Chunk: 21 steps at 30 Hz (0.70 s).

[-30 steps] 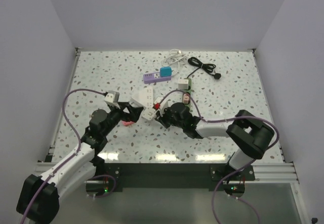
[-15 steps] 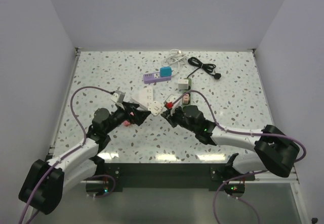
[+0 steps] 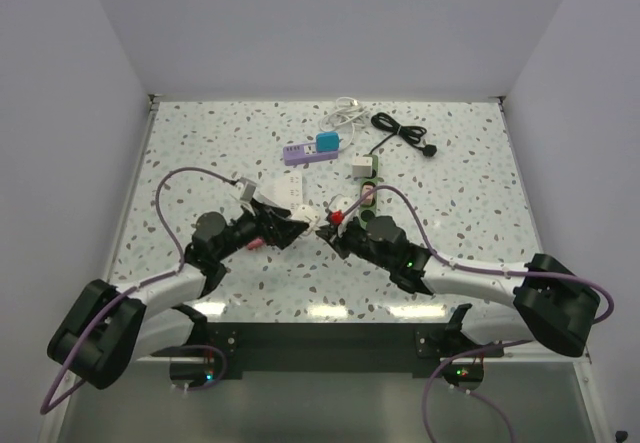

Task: Insert the plug

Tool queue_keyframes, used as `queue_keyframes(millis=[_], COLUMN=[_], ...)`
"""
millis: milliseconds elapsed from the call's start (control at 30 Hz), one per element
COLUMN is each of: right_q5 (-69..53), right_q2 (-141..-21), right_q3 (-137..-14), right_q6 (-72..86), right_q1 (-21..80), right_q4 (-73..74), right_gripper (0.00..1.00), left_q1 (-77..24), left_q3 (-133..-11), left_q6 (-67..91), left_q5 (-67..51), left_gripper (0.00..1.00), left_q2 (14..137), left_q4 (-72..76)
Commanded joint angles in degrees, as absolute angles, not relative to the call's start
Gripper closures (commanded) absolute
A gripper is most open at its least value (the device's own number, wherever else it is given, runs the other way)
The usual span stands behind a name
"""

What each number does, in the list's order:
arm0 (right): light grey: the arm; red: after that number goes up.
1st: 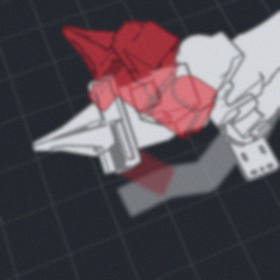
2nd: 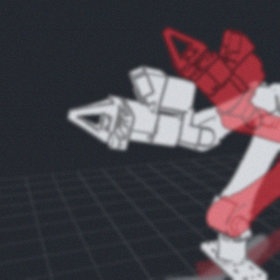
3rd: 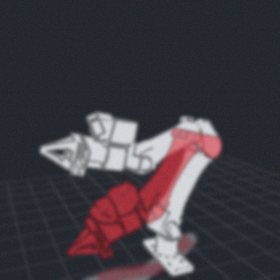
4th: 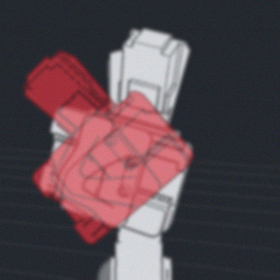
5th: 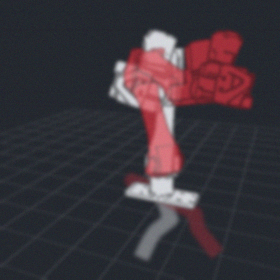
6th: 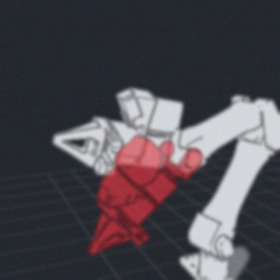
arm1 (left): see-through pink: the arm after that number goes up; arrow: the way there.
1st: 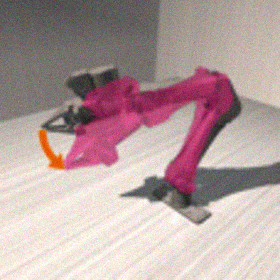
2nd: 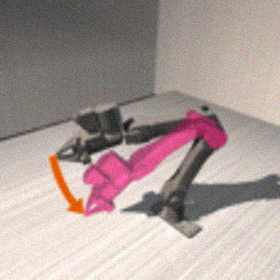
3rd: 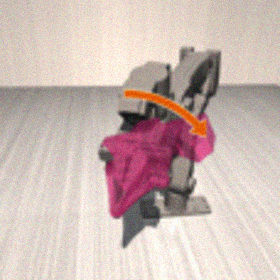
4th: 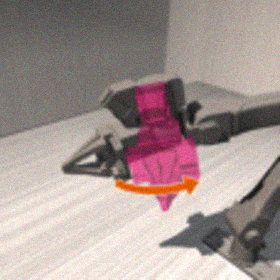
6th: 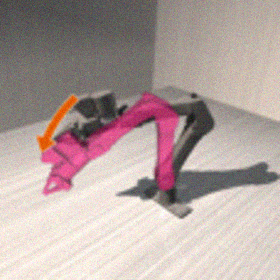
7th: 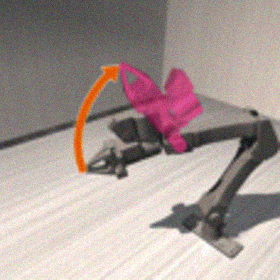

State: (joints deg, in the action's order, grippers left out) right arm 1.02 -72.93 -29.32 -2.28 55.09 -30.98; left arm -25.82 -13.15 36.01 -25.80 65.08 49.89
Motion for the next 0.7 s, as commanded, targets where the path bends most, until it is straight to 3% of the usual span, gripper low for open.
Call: queue_keyframes(millis=[0,133,300,400,467,567,600,667], right_q5=[2.4,3.5,5.3,6.5,7.6,9.3,9.7,10.7], right_q2=[-71.1,-71.1,-69.4,-68.8,-68.7,-68.6,-68.6,-67.8], right_q3=[-28.9,-29.0,-28.3,-28.3,-28.7,-29.7,-30.1,-30.4], right_q6=[-3.4,-3.7,-3.3,-3.0,-2.5,-1.2,-0.8,-0.4], right_q1=[55.8,56.2,56.3,56.3,56.3,56.3,56.3,56.3], right_q4=[-34.5,-33.9,-33.8,-33.1,-32.4,-30.2,-29.7,-28.4], right_gripper=[1.00,1.00,1.00,1.00,1.00,0.87,0.66,0.54], left_q1=[-28.7,-31.6,-32.6,-33.0,-33.3,-33.7,-33.7,-33.7], left_q3=[-14.9,-16.2,-16.3,-16.3,-16.8,-17.2,-17.4,-17.8], left_q6=[37.6,37.5,37.6,37.7,37.2,35.7,35.2,33.0], left_q5=[-27.4,-27.2,-27.2,-27.3,-27.7,-27.4,-26.6,-25.4], left_gripper=[0.08,0.28,0.41,0.54,0.69,0.92,1.00,1.00], left_q2=[66.2,68.4,70.6,71.2,71.7,72.2,72.1,71.3], left_q4=[56.8,56.8,56.8,57.4,57.7,57.2,57.0,55.4])
